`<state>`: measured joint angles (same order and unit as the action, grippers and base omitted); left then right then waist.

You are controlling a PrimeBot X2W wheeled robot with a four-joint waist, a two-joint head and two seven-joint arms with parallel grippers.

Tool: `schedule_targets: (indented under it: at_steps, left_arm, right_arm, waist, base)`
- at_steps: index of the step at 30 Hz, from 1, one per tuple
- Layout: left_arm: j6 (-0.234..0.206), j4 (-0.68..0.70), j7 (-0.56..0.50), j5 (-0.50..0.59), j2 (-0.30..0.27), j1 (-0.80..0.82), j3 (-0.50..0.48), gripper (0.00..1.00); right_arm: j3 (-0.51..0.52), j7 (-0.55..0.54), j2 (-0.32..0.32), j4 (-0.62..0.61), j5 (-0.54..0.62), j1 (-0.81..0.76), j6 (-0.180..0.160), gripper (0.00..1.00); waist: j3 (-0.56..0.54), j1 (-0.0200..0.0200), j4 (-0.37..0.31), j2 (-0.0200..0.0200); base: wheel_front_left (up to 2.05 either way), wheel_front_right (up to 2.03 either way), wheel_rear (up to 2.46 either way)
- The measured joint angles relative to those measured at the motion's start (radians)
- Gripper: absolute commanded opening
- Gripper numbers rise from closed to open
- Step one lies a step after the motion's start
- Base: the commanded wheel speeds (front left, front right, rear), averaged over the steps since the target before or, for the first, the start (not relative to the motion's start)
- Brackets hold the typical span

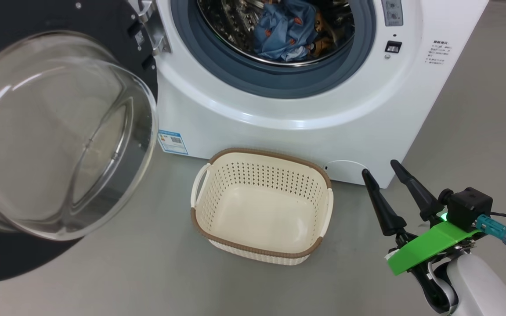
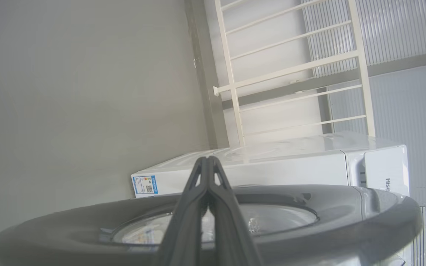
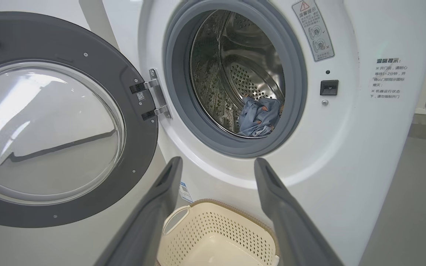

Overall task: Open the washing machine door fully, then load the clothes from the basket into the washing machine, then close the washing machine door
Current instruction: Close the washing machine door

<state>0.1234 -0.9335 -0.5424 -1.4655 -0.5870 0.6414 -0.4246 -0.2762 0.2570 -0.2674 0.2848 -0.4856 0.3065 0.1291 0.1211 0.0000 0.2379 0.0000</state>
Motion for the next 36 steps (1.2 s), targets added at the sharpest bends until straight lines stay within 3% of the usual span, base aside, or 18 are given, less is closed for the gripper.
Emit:
schedule_targets:
  at_steps: [15,19,26,36]
  left_arm:
    - [-0.015,0.256,-0.160,-0.055,0.105,-0.163,0.048,0.00]
    - [-0.061,0.370,-0.217,-0.080,0.133,-0.234,0.049,0.00]
    - [-0.182,0.653,-0.306,-0.123,0.181,-0.378,0.069,0.00]
    - [-0.336,0.987,-0.354,-0.162,0.253,-0.483,0.114,0.00]
  right_arm:
    - [0.034,0.000,0.047,-0.008,-0.003,-0.046,0.000,1.00]
    - [0.048,0.000,0.050,-0.015,-0.004,-0.070,0.000,1.00]
    - [0.068,0.000,0.054,-0.025,-0.009,-0.087,0.000,1.00]
    - [0.073,0.000,0.076,-0.029,-0.009,-0.107,0.000,1.00]
  waist:
    - [-0.055,0.0001,0.003,0.0001]
    - [-0.068,0.0000,-0.007,0.0001]
    - [-0.081,0.0000,-0.022,0.0000]
    - [-0.091,0.0000,-0.061,0.0000]
  base:
    - [0.00,0.00,0.00]
    - [0.00,0.00,0.00]
    - [0.00,0.00,0.00]
    - [0.00,0.00,0.00]
